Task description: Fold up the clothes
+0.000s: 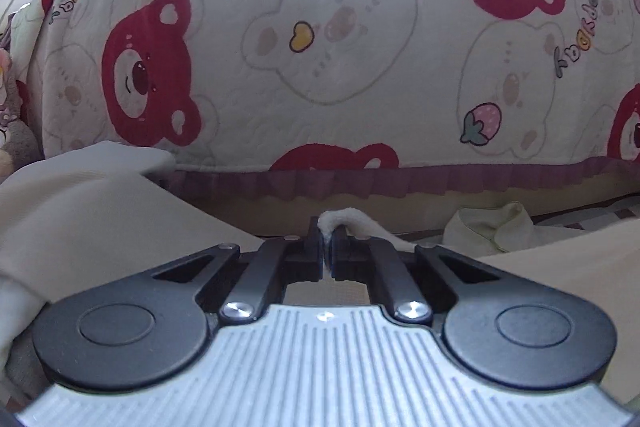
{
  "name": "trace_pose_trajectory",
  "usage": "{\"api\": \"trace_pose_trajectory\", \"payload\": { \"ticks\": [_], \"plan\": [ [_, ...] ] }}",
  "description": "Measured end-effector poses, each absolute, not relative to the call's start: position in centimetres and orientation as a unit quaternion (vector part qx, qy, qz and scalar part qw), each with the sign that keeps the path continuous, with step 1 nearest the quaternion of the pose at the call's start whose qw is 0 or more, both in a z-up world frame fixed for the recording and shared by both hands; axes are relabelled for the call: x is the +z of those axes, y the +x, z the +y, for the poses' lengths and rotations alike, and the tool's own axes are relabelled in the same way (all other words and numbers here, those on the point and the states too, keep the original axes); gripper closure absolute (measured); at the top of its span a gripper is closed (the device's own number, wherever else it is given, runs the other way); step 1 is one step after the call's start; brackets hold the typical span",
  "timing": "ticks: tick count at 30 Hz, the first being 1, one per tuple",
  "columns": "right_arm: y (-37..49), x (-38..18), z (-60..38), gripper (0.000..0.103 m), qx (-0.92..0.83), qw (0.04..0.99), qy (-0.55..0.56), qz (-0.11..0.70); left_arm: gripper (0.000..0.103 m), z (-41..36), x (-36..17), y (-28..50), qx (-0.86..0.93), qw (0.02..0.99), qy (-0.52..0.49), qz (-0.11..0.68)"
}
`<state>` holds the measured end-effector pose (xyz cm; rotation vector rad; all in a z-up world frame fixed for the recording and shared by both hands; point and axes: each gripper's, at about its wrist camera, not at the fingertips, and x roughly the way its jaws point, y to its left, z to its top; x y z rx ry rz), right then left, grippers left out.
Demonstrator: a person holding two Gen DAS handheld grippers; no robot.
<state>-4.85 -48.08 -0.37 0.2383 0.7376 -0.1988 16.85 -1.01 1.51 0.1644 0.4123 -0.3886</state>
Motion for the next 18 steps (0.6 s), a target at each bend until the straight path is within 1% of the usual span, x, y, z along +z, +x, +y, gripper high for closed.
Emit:
{"api": "trace_pose_trajectory", "payload": {
  "ticks": [2,5,6,8,9,10,12,15,18],
  "plan": [
    [-2.2,0.2,-49.0,0.097,-0.105,0.925,0.105,0.350,0.100,-2.3,1.0,19.7,-0.190,0.959,0.073,0.196],
    [1.1,1.0,-50.3,0.097,-0.113,0.937,0.109,0.313,0.099,-3.5,0.4,23.3,-0.177,0.966,0.055,0.180],
    [2.1,0.9,-50.7,0.096,-0.115,0.940,0.113,0.301,0.096,-4.0,-0.2,24.5,-0.170,0.966,0.051,0.187],
    [3.8,-0.4,-51.3,0.093,-0.130,0.939,0.130,0.291,0.075,-4.8,-2.8,26.9,-0.151,0.953,0.046,0.257],
    [4.4,-1.5,-51.6,0.081,-0.151,0.930,0.144,0.301,0.065,-4.8,-4.1,27.7,-0.143,0.942,0.037,0.301],
    [4.7,-2.6,-51.6,0.072,-0.173,0.922,0.157,0.308,0.065,-4.5,-5.6,27.8,-0.145,0.931,0.020,0.333],
    [3.6,-4.9,-51.0,0.072,-0.185,0.912,0.183,0.317,0.065,-3.1,-8.1,26.0,-0.165,0.917,-0.009,0.364],
    [0.6,-7.8,-49.4,0.072,-0.179,0.901,0.200,0.343,0.064,-0.8,-11.1,21.6,-0.188,0.901,-0.012,0.391],
    [-3.4,-9.9,-48.4,0.071,-0.192,0.885,0.231,0.355,0.064,0.8,-11.9,18.7,-0.209,0.880,0.004,0.425]
  ]
}}
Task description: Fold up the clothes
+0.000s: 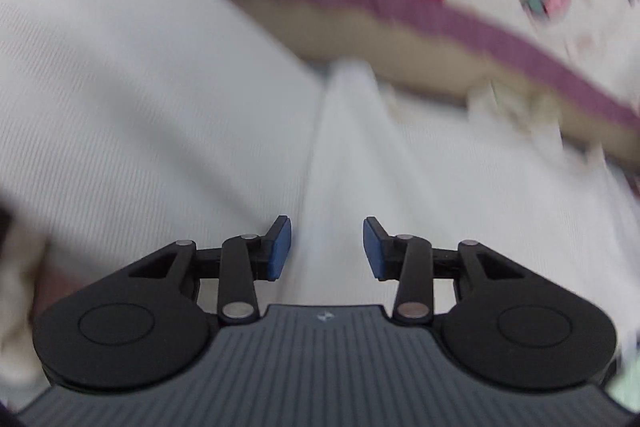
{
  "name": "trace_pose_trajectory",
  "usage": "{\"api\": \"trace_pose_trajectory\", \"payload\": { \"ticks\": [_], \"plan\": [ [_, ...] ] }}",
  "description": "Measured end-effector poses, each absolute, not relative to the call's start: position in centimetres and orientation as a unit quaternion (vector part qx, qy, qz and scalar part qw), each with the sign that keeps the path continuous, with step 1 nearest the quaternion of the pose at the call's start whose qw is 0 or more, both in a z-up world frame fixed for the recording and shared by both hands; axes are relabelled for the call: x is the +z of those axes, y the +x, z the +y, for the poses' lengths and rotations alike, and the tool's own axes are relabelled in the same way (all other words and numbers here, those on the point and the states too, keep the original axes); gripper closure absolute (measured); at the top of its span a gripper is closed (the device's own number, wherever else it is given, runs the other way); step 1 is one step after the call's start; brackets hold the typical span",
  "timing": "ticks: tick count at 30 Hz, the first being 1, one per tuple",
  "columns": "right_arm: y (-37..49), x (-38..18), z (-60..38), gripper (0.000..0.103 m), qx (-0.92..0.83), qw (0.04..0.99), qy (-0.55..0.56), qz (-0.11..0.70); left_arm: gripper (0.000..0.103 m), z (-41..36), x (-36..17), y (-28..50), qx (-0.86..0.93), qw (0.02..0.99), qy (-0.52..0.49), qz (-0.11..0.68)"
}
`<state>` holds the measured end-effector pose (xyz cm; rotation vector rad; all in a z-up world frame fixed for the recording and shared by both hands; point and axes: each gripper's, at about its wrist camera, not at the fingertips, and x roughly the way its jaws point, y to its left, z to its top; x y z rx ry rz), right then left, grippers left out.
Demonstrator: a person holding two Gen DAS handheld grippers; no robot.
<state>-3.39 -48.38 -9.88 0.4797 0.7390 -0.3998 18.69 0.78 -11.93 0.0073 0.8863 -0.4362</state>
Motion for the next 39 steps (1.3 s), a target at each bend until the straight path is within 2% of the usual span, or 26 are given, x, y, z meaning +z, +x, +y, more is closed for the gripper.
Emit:
{"api": "trace_pose_trajectory", "payload": {
  "ticks": [3,6,9,12,15,16,17,18,19,20,21,23,27,29,30,32,33,34,38,39],
  "plan": [
    [-7.6,-11.2,-47.7,0.064,-0.220,0.871,0.269,0.347,0.060,2.8,-11.8,17.0,-0.192,0.876,-0.014,0.442],
    [-11.4,-12.4,-47.3,0.057,-0.247,0.851,0.329,0.328,0.059,5.0,-12.5,16.8,-0.159,0.853,-0.074,0.492],
    [-14.7,-13.6,-46.9,0.055,-0.266,0.827,0.387,0.309,0.059,6.4,-13.3,16.2,-0.152,0.836,-0.115,0.515],
    [-15.5,-14.3,-46.7,0.052,-0.265,0.821,0.397,0.312,0.058,7.3,-13.8,15.9,-0.162,0.827,-0.153,0.517],
    [-14.8,-15.1,-46.7,0.048,-0.262,0.821,0.399,0.314,0.051,7.2,-14.3,16.3,-0.160,0.824,-0.174,0.516],
    [-14.8,-15.1,-46.6,0.059,-0.256,0.829,0.395,0.300,0.048,7.0,-14.4,16.4,-0.156,0.827,-0.169,0.513],
    [-14.7,-14.9,-46.3,0.080,-0.247,0.842,0.383,0.289,0.048,6.9,-14.6,16.5,-0.152,0.830,-0.165,0.511],
    [-14.7,-14.3,-45.8,0.095,-0.241,0.858,0.358,0.278,0.049,6.7,-14.7,16.6,-0.153,0.835,-0.160,0.504],
    [-14.9,-13.5,-45.2,0.096,-0.243,0.874,0.328,0.264,0.056,6.5,-14.8,16.7,-0.157,0.841,-0.155,0.494],
    [-15.3,-12.8,-44.7,0.096,-0.246,0.885,0.305,0.251,0.073,6.3,-14.8,16.6,-0.166,0.845,-0.144,0.488],
    [-15.7,-12.3,-44.4,0.096,-0.254,0.889,0.293,0.244,0.096,6.3,-14.7,16.2,-0.175,0.846,-0.133,0.485],
    [-16.6,-12.2,-44.2,0.097,-0.266,0.887,0.291,0.242,0.096,6.8,-13.6,15.1,-0.184,0.851,-0.126,0.476],
    [-16.5,-14.2,-44.2,0.096,-0.279,0.867,0.294,0.291,0.096,7.5,-12.3,13.2,-0.187,0.856,-0.113,0.468],
    [-16.4,-14.7,-44.1,0.091,-0.294,0.855,0.304,0.300,0.096,8.0,-12.9,13.4,-0.179,0.846,-0.136,0.484],
    [-16.4,-14.8,-44.2,0.085,-0.296,0.851,0.313,0.300,0.095,8.4,-13.2,13.7,-0.176,0.839,-0.153,0.492],
    [-16.7,-14.9,-44.4,0.084,-0.291,0.846,0.337,0.295,0.093,9.1,-13.8,14.3,-0.168,0.827,-0.183,0.505],
    [-16.9,-15.0,-44.5,0.077,-0.286,0.841,0.355,0.291,0.092,9.3,-14.1,14.6,-0.166,0.819,-0.198,0.513],
    [-17.2,-15.2,-44.8,0.064,-0.280,0.835,0.379,0.285,0.092,9.6,-14.4,14.8,-0.166,0.809,-0.214,0.521],
    [-17.7,-16.2,-44.8,0.056,-0.242,0.808,0.468,0.264,0.087,9.5,-16.2,15.2,-0.199,0.764,-0.268,0.553],
    [-17.5,-16.6,-44.7,0.053,-0.231,0.802,0.486,0.260,0.082,9.3,-16.7,15.3,-0.203,0.753,-0.284,0.558]
  ]
}}
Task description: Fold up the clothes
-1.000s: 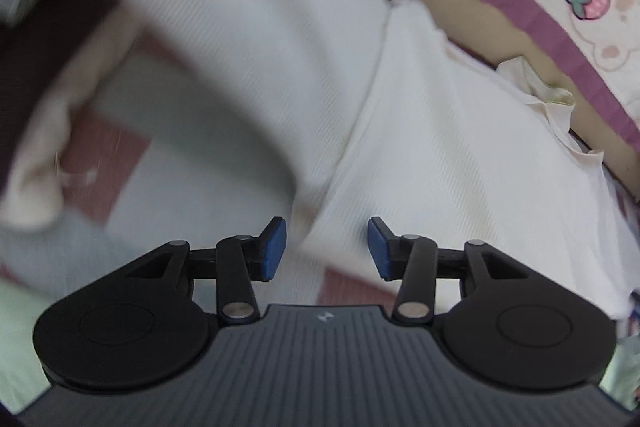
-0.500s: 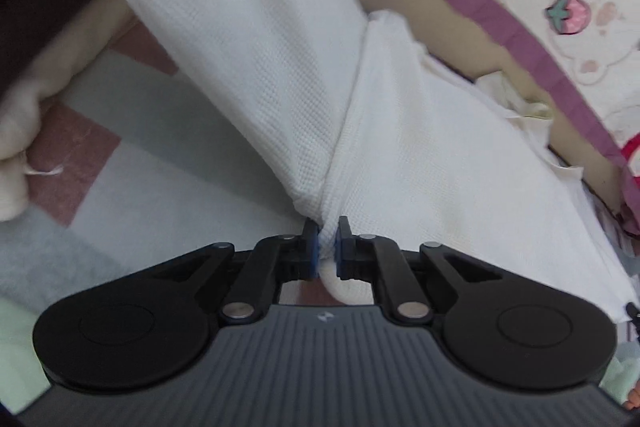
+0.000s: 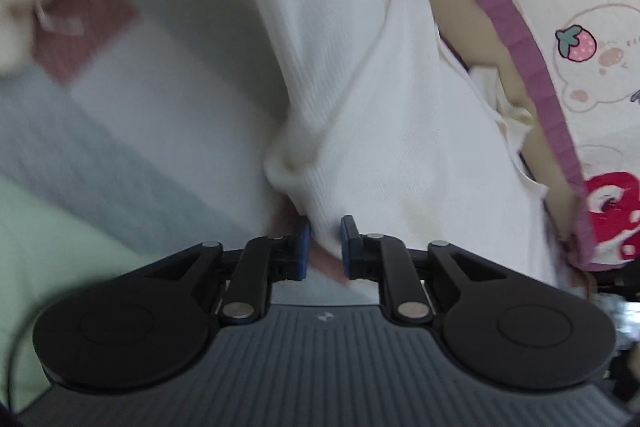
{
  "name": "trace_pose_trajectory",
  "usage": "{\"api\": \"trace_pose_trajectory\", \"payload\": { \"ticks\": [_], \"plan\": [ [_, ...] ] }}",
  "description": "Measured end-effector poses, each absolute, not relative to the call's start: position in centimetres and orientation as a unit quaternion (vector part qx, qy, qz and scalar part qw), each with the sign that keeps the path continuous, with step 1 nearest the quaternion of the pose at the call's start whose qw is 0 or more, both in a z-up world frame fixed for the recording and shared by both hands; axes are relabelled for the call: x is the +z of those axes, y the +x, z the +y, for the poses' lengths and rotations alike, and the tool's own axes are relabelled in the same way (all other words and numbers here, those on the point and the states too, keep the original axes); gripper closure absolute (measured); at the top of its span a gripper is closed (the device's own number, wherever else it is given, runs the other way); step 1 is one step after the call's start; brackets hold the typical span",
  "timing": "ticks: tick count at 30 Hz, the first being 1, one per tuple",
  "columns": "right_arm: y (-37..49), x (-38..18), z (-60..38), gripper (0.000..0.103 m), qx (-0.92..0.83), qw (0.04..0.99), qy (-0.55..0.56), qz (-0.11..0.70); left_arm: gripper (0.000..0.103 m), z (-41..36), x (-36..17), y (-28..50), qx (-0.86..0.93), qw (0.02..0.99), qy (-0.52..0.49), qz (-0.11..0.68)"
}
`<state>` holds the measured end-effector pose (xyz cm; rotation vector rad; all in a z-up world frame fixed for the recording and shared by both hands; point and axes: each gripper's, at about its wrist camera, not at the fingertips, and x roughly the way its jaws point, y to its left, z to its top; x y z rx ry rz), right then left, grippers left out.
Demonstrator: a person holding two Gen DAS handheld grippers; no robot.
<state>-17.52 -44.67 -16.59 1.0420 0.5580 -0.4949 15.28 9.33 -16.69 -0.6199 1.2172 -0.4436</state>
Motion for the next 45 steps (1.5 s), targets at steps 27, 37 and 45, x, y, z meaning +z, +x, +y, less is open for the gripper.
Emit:
{"api": "trace_pose_trajectory", "payload": {
  "ticks": [27,37,45],
  "plan": [
    [-16.7,-8.5,-43.0,0.099,-0.215,0.874,0.309,0.306,0.099,9.7,-10.9,9.4,-0.191,0.858,-0.180,0.442],
    [-17.9,-11.2,-40.9,0.099,-0.220,0.869,0.238,0.373,0.099,10.6,-12.7,7.8,-0.156,0.837,-0.143,0.505],
    [-18.1,-11.8,-40.4,0.100,-0.224,0.853,0.211,0.423,0.099,11.1,-12.4,6.8,-0.150,0.832,-0.123,0.520]
  ]
}}
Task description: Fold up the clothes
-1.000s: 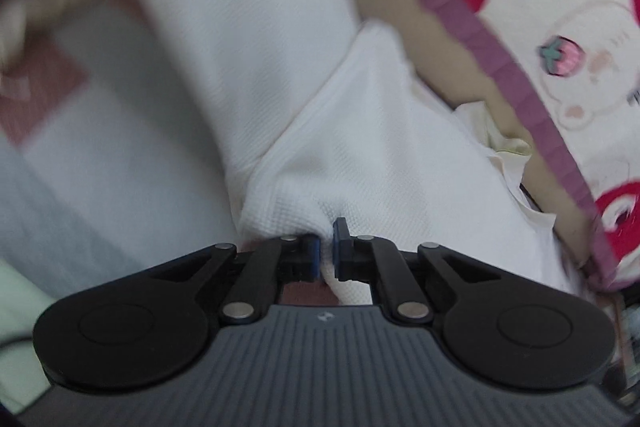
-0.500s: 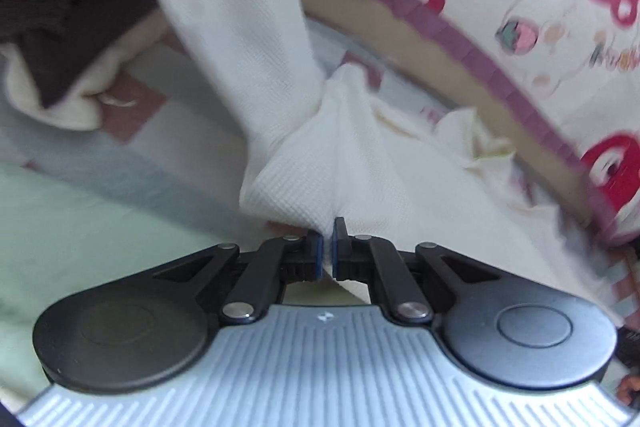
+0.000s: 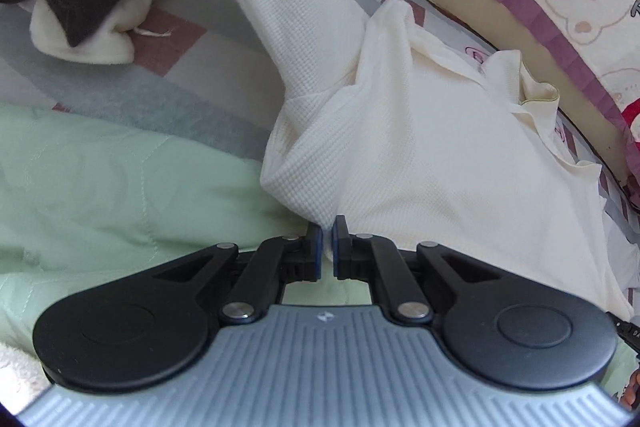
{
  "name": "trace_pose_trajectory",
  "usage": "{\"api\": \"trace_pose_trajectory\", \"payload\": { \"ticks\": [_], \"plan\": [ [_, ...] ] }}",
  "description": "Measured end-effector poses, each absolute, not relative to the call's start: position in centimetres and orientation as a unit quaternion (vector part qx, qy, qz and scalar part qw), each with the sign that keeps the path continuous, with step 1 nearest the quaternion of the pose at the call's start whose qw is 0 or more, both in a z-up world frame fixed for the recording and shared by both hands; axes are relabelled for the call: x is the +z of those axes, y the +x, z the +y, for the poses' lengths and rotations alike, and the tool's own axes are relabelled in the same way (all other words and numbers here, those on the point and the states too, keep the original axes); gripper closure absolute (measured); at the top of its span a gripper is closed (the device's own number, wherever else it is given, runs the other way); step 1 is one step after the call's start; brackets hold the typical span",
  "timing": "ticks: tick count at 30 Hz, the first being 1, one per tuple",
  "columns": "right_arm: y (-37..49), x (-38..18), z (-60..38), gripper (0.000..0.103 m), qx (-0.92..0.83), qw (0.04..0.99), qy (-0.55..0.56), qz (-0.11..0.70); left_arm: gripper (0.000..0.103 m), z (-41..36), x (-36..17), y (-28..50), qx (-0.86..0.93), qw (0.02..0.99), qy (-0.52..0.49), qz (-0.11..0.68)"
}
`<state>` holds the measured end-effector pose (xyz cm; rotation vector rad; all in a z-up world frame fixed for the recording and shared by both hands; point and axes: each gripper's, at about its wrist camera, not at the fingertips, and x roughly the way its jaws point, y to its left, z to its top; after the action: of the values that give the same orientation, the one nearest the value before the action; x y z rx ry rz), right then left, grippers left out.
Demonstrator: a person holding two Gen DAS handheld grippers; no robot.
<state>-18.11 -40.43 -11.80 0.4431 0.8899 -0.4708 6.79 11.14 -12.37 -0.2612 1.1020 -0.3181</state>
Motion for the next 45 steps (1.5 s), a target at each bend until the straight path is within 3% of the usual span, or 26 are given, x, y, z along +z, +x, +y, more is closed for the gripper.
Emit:
{"api": "trace_pose_trajectory", "payload": {
  "ticks": [4,8,9,13,16,19,22,25,28,35,37,39,40,41,45],
  "plan": [
    [-17.8,-11.5,-39.7,0.099,-0.229,0.838,0.182,0.461,0.098,11.1,-10.8,6.1,-0.173,0.832,-0.112,0.516],
    [-16.8,-9.8,-37.7,0.094,-0.256,0.804,0.062,0.533,0.095,10.6,-7.5,5.6,-0.216,0.840,-0.084,0.490],
    [-16.7,-8.8,-37.1,0.082,-0.258,0.811,0.035,0.524,0.092,10.4,-6.7,5.7,-0.225,0.843,-0.080,0.482],
    [-12.7,-4.4,-37.0,0.064,-0.161,0.883,0.054,0.438,0.072,7.5,-6.1,10.0,-0.257,0.847,-0.077,0.459],
    [-6.0,-3.9,-36.2,0.064,-0.032,0.914,0.054,0.401,0.072,4.0,-7.6,14.7,-0.248,0.850,-0.055,0.462],
    [1.1,-4.5,-33.2,0.064,0.076,0.916,-0.023,0.394,0.072,0.9,-9.0,18.7,-0.233,0.857,-0.030,0.460],
    [6.2,-5.2,-30.0,0.064,0.164,0.898,-0.086,0.399,0.065,-1.2,-10.3,22.0,-0.223,0.863,-0.006,0.453],
    [9.8,-5.8,-27.6,0.063,0.225,0.870,-0.117,0.423,0.064,-1.0,-11.3,23.0,-0.203,0.887,0.000,0.415],
    [12.3,-6.4,-26.1,0.056,0.251,0.853,-0.128,0.439,0.060,-0.3,-11.2,23.1,-0.210,0.903,0.020,0.374],
    [17.2,-9.3,-23.4,0.047,0.255,0.844,-0.121,0.457,0.059,0.8,-13.3,24.8,-0.276,0.854,-0.058,0.437],
    [18.3,-10.5,-22.6,0.038,0.249,0.843,-0.142,0.454,0.058,1.0,-13.7,24.1,-0.291,0.855,-0.052,0.426],
    [18.5,-11.7,-22.2,0.044,0.242,0.846,-0.130,0.456,0.058,1.3,-14.1,23.6,-0.298,0.852,-0.070,0.424],
    [18.5,-12.3,-22.1,0.086,0.238,0.848,-0.118,0.458,0.058,1.5,-14.2,23.4,-0.300,0.850,-0.082,0.425],
    [18.0,-12.1,-21.9,0.097,0.232,0.855,-0.108,0.450,0.058,1.6,-14.2,23.2,-0.304,0.849,-0.092,0.423],
    [12.3,-8.0,-19.7,0.095,0.225,0.883,-0.106,0.397,0.058,1.9,-12.1,21.6,-0.335,0.855,-0.077,0.387]
  ]
}}
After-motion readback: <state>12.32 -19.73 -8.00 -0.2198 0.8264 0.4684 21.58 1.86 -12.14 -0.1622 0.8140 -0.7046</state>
